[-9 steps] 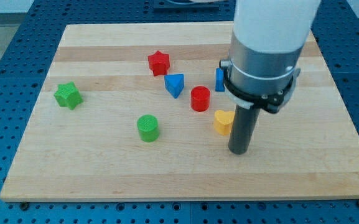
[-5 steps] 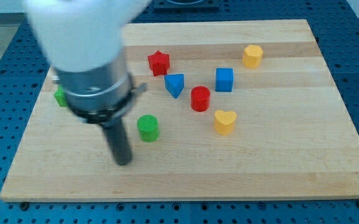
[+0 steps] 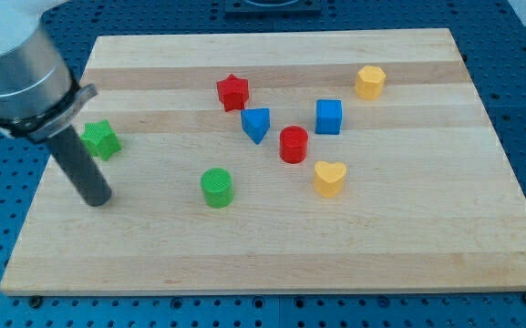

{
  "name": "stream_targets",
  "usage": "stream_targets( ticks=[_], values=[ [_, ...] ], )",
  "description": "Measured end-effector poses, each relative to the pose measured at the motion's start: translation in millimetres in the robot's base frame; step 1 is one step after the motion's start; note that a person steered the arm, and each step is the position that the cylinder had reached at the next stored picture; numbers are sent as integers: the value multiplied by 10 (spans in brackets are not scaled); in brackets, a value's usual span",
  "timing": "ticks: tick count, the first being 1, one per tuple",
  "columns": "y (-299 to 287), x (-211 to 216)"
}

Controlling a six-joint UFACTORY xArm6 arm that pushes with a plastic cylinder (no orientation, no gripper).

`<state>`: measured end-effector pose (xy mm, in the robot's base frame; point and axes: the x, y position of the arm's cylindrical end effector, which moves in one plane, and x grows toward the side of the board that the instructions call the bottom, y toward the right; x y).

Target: Move the green circle at the bottom left of the red circle

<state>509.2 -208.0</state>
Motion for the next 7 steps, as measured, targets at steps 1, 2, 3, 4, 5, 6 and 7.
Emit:
stream_targets(
  ticks=[1, 2, 3, 4, 5, 6, 7],
  values=[
    [246, 0],
    [376, 0],
    [494, 0],
    [668, -39],
    [869, -47],
    [1003, -47],
    [1016, -47]
  ],
)
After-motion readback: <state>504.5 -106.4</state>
